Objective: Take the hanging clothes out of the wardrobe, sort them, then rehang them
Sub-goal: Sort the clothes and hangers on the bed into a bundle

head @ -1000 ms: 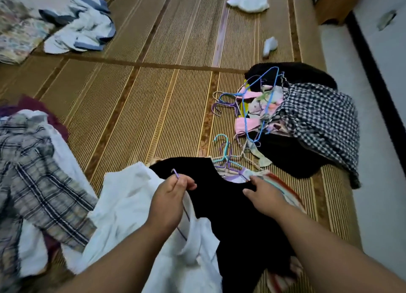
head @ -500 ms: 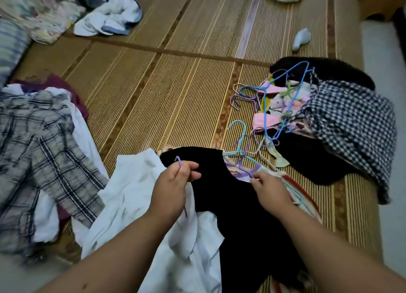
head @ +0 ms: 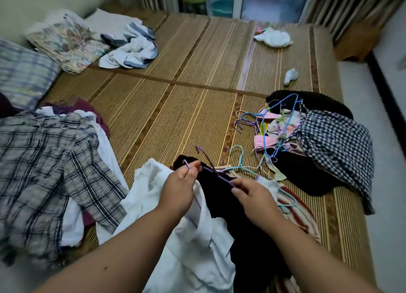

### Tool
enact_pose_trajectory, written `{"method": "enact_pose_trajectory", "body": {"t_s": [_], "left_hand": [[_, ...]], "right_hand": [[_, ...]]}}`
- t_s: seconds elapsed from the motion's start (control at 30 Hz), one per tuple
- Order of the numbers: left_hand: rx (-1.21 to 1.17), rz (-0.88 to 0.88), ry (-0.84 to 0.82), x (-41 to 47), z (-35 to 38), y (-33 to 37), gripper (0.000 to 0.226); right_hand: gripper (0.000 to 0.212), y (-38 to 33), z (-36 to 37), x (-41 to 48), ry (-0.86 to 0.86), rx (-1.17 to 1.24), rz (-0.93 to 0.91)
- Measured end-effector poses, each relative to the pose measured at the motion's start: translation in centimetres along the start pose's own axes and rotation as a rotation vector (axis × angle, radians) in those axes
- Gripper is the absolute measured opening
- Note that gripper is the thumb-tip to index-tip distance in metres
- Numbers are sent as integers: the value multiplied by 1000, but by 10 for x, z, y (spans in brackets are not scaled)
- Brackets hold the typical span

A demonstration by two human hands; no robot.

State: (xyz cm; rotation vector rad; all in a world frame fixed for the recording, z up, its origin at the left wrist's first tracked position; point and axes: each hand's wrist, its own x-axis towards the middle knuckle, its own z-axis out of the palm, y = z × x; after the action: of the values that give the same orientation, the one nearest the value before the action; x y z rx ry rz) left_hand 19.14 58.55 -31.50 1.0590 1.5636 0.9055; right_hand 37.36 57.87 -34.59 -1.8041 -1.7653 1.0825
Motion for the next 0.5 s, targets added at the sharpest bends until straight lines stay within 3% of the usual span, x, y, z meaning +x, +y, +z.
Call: {"method": "enact_pose_trajectory", "body": {"t_s": [0.3, 0.4, 0.5], "left_hand": [[69, 16, -18, 12, 21, -11, 26], [99, -31, 3, 20, 33, -17, 26], [126, -79, 2, 32, 52, -24, 26]], "right_hand": [[29, 23, 22, 4, -238, -17, -18], [42, 68, 5, 24, -149, 15, 194], [57, 130, -17, 54, -191, -23, 401]]}}
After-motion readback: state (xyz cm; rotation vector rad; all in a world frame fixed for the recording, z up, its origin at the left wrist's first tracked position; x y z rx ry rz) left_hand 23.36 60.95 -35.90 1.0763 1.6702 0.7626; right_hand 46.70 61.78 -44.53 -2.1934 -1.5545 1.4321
